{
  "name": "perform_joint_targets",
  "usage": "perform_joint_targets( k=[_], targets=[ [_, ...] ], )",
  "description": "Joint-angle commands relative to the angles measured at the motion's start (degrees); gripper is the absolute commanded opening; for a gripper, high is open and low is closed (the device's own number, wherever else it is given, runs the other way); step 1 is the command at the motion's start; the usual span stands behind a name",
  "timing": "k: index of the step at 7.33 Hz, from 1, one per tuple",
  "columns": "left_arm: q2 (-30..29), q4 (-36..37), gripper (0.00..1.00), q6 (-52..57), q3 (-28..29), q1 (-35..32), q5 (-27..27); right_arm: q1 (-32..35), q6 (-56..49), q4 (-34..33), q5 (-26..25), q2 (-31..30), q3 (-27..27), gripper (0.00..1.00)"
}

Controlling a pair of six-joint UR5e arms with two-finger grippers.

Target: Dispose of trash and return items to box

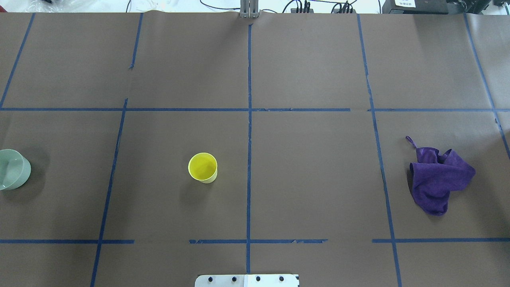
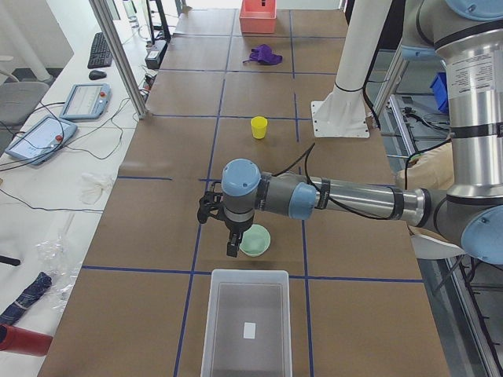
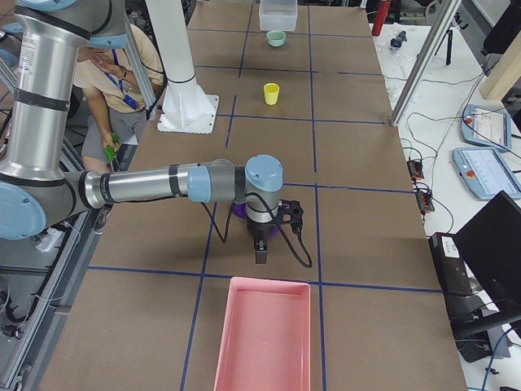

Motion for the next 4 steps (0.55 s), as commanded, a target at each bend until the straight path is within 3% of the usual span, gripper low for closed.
perform_joint_targets(
  k=[1,4],
  targets=[
    [-1.49,-1.48,1.0,0.0,-0.04,0.0,0.0,0.0,-0.02,0.0,0.09,-0.09,0.88,1.0],
    [-1.77,-7.62,1.0,-0.09,-0.73,0.52,0.17,-0.17,-0.02,-0.17,0.44,0.0,2.19,1.0]
  ],
)
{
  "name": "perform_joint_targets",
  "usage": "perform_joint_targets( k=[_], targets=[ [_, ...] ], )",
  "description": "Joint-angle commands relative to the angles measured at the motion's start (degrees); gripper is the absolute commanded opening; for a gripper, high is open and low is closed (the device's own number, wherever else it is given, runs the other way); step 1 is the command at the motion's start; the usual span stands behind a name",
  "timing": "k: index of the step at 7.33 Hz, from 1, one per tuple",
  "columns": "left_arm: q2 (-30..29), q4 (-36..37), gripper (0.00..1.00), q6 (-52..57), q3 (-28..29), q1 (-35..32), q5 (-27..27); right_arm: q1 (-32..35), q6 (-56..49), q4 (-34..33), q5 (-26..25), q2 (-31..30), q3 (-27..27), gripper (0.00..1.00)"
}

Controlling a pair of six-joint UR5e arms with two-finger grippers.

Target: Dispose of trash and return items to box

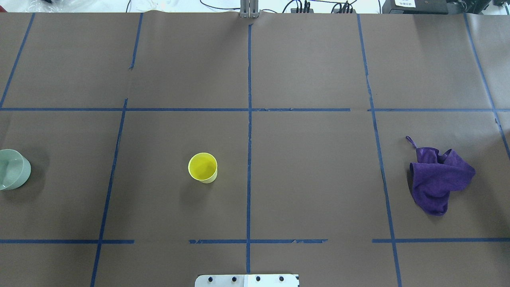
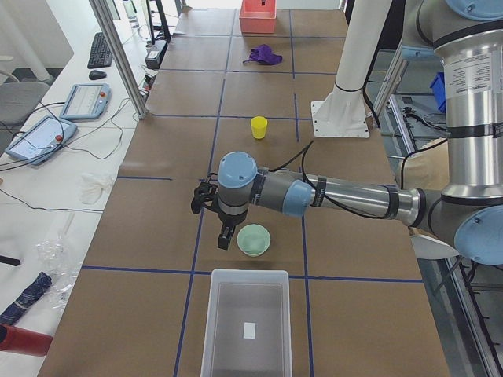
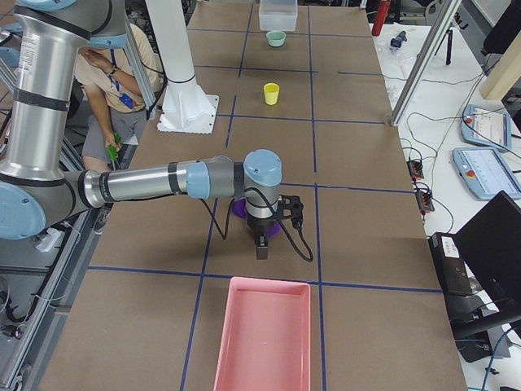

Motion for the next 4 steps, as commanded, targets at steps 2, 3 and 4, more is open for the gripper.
perform_joint_targets(
  k=[2,3,4],
  targets=[
    [-6.12,-6.4,1.0,-0.21,-0.24,3.47,-0.06,-0.22,0.52,0.01,6.01,2.6,1.35,1.0],
    [-11.2,-6.92,1.0,-0.47,1.15,4.19,-0.24,-0.22,0.7,0.01,6.04,6.18,1.52,1.0],
    [-12.82,-9.28,1.0,-0.48,1.6,6.63,-1.2,-0.22,0.62,0.01,6.04,7.35,2.31,1.0]
  ],
)
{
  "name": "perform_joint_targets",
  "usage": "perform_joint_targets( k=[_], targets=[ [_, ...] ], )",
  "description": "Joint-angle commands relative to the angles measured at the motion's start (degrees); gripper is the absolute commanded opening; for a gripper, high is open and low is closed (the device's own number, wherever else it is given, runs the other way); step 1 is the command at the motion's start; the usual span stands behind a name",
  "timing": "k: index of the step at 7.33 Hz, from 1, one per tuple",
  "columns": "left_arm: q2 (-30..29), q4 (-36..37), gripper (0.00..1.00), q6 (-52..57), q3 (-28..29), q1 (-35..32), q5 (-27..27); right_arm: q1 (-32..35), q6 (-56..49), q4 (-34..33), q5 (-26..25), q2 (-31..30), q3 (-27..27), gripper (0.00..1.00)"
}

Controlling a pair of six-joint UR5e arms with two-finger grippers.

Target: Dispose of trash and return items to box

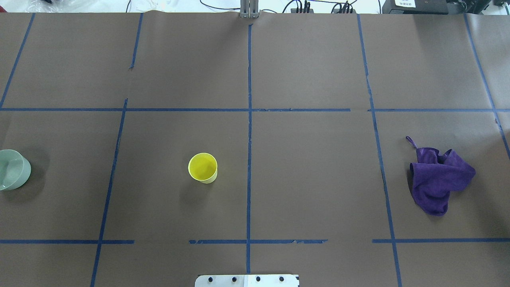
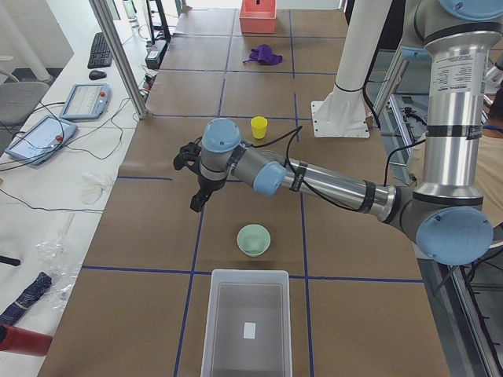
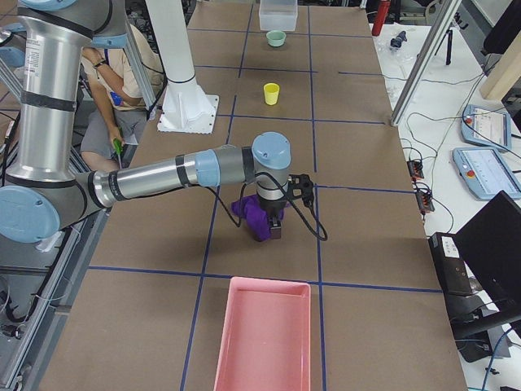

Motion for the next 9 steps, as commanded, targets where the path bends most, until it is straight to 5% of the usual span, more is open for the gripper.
perform_joint_targets(
  k=[1,2,4,6,7,9],
  targets=[
    [-8.32,-7.5,1.0,-0.02,4.02,4.66,-0.45,0.08,0.12,0.09,0.16,2.39,0.87,1.0],
    [-10.03,-14.34,1.0,-0.02,7.45,4.77,-0.53,0.08,0.03,2.18,0.24,3.43,0.35,1.0],
    [-10.65,-27.28,1.0,-28.23,6.88,10.7,0.25,0.08,2.74,6.06,0.5,2.74,-1.41,1.0],
    [-12.06,-28.39,1.0,-48.38,1.27,24.38,15.72,0.08,2.93,6.07,1.29,2.74,-1.42,1.0],
    [-11.89,-25.34,1.0,-53.06,-2.94,31.68,24.78,0.08,2.76,6.33,1.21,2.74,-1.16,1.0],
    [-18.96,0.12,1.0,-61.93,-9.46,42.07,30.45,0.08,2.76,8.0,0.77,2.21,-1.5,1.0]
  ],
)
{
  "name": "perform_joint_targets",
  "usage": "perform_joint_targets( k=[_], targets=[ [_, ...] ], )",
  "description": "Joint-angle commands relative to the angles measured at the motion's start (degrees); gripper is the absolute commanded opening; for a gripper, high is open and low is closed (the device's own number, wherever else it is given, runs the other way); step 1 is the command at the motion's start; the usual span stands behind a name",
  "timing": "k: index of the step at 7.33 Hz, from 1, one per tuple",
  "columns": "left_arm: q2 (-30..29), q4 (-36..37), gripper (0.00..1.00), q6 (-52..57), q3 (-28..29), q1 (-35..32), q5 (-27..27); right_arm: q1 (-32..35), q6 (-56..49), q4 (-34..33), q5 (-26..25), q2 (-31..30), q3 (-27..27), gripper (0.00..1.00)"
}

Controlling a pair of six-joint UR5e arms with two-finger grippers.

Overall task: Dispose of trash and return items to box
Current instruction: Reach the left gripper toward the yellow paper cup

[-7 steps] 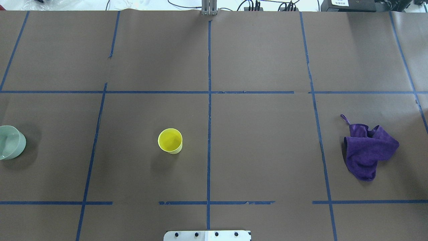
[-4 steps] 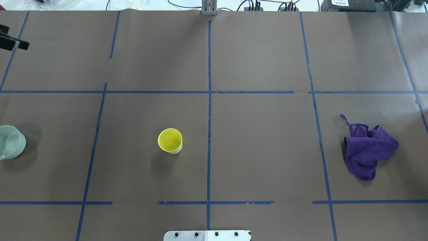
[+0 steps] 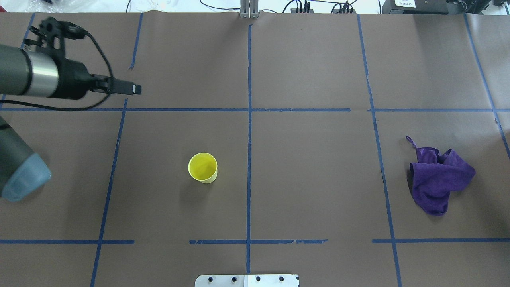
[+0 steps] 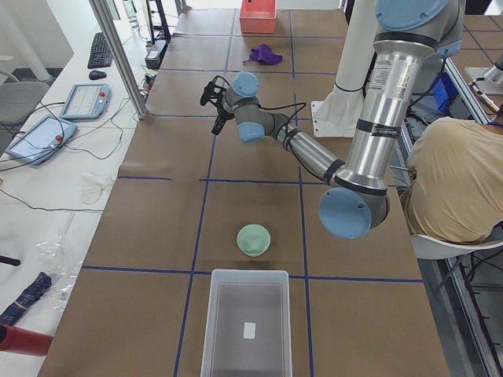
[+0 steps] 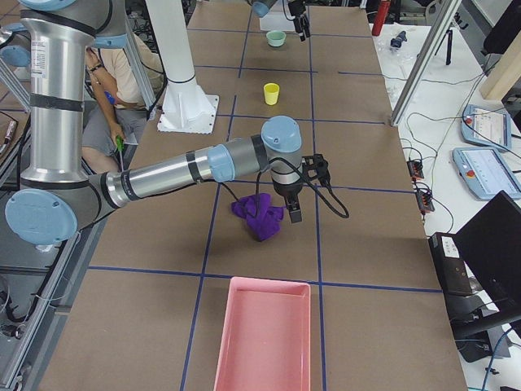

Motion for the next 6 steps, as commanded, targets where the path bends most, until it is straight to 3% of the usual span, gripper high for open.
perform_joint_targets(
  k=[1,4,6],
  targets=[
    [-7.54,22.16,1.0,-11.91,-3.92,12.76,10.66,0.0,-0.05,0.68,-0.21,-0.47,-0.21,1.0],
    [-8.01,22.58,0.83,-25.38,0.81,20.61,18.24,0.0,0.04,0.68,-0.21,-0.47,-0.74,1.0],
    [-8.1,22.49,0.79,-25.85,1.09,22.82,18.27,0.0,0.04,0.68,-0.21,-0.56,-1.0,1.0]
  ],
)
